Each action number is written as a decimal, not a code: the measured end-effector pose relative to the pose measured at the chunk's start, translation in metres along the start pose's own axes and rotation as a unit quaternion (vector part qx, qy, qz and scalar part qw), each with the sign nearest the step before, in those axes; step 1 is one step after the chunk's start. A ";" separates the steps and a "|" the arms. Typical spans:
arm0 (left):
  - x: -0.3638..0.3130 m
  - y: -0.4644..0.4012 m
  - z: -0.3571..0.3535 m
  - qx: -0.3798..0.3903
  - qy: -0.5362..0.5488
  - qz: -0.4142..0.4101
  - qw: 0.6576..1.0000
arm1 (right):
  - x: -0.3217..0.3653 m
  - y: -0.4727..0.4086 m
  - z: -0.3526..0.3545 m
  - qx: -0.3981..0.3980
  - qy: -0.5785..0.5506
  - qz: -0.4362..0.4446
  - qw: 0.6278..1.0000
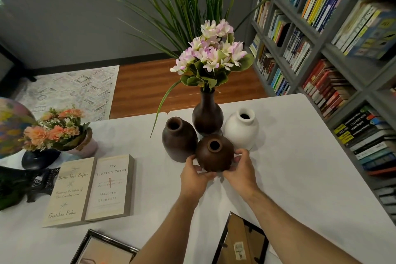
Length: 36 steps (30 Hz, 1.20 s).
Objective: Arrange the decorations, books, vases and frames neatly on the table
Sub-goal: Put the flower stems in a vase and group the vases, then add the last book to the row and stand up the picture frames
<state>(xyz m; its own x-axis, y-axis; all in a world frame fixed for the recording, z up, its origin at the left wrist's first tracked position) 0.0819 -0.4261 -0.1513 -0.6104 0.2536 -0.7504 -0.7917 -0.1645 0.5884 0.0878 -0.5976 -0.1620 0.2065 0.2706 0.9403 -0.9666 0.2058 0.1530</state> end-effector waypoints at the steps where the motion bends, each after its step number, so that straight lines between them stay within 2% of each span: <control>1: 0.001 0.000 0.001 -0.002 -0.002 0.002 1.000 | 0.000 0.000 -0.001 0.003 0.001 -0.004 1.000; 6: 0.003 0.003 0.001 0.013 -0.022 0.011 1.000 | -0.003 0.005 0.006 0.019 0.017 -0.024 0.999; 11: 0.018 0.020 -0.005 0.074 -0.065 0.062 0.993 | 0.003 0.026 0.036 0.019 0.082 -0.048 0.995; 15: 0.008 0.046 -0.024 0.092 -0.142 -0.008 0.986 | 0.002 0.060 0.074 0.004 0.160 -0.051 0.986; 19: -0.005 0.082 -0.063 0.139 -0.214 -0.089 0.963 | -0.010 0.097 0.112 0.022 0.227 -0.075 0.971; 24: 0.000 0.121 -0.125 0.212 -0.345 -0.176 0.897 | -0.038 0.135 0.150 0.083 0.239 -0.120 0.960; 26: 0.010 0.131 -0.147 0.228 -0.383 -0.174 0.878 | -0.052 0.148 0.165 0.118 0.277 -0.135 0.944; 29: 0.025 0.142 -0.167 0.245 -0.413 -0.152 0.864 | -0.071 0.165 0.178 0.178 0.395 -0.150 0.889; 31: 0.029 0.146 -0.172 0.242 -0.411 -0.141 0.868 | -0.074 0.166 0.181 0.175 0.450 -0.132 0.865; 36: 0.029 0.152 -0.178 0.223 -0.365 -0.137 0.894 | -0.076 0.157 0.194 0.176 0.483 -0.137 0.847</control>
<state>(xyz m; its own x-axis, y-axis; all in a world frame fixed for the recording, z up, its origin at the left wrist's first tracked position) -0.0608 -0.6135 -0.1375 -0.0869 0.8067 -0.5845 -0.7208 0.3541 0.5959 -0.1092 -0.7682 -0.1510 0.2937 0.9360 0.1938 -0.8123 0.1376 0.5668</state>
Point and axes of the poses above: each hand's wrist, its own y-axis away from the middle knuckle, its own z-axis out of the back of the hand, x = y × z, the point moved 7 cm from there along -y, towards the middle knuckle, and after that the axes turned 9 degrees about z, right-handed, at the moved point
